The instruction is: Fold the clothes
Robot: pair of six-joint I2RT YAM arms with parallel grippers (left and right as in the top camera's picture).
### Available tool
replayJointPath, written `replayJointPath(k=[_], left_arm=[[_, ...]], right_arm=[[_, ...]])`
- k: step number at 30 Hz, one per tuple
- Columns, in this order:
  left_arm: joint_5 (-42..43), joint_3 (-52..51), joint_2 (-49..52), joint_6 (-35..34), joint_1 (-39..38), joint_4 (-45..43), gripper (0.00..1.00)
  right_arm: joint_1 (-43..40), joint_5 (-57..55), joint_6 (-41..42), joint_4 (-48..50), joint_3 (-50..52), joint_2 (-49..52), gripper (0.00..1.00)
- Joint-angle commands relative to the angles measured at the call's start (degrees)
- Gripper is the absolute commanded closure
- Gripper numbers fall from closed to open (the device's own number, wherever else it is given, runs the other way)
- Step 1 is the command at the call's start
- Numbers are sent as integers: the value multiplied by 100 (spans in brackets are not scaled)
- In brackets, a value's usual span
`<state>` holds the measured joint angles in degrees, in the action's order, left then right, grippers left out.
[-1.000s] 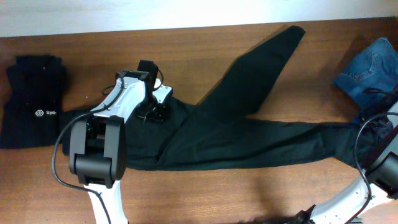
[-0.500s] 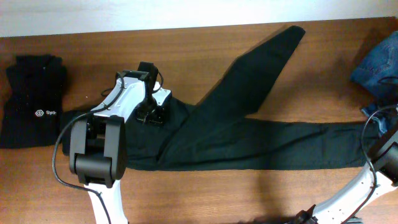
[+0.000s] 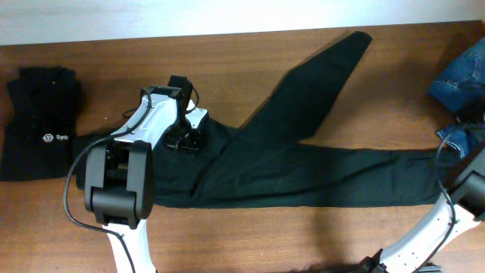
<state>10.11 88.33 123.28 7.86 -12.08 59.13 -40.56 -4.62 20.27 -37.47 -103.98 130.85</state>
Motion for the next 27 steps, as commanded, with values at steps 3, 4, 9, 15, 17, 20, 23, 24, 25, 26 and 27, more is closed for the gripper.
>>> replayJointPath(k=[3,4,9,15,17,20,23,24,25,26,27], left_arm=[[-4,-107,186,-55,24,-20,99],[-4,-109,186,-55,24,-44,99],[-2,-109,186,-55,24,-170,99],[-4,-109,186,-55,24,-208,99],[-2,-109,186,-55,24,-201,99],[-2,-109,186,-55,24,-164,99],[-2,-109,186,-55,24,-144,99],[-2,-109,186,-55,24,-144,99],[-2,-107,186,-55,24,-144,99],[-2,-109,186,-55,24,-144,99],[-2,-109,186,-55,24,-142,99]], right_arm=[[905,719,-444,-48,-909,-581,96],[1062,850,-442,-39,-1023,-581,96],[1840,1165,-308,452,-1069,-431,96],[2551,1215,168,1174,-1069,179,36],[2715,1150,166,1340,-1069,339,25],[2785,1169,251,1606,-1069,564,17],[2691,1375,632,1853,-1069,791,15],[2636,1589,743,1991,-1069,885,15],[2590,1733,837,2109,-1069,973,15],[2544,1801,942,2210,-1069,1051,15],[2507,1808,1054,2299,-1069,1123,15]])
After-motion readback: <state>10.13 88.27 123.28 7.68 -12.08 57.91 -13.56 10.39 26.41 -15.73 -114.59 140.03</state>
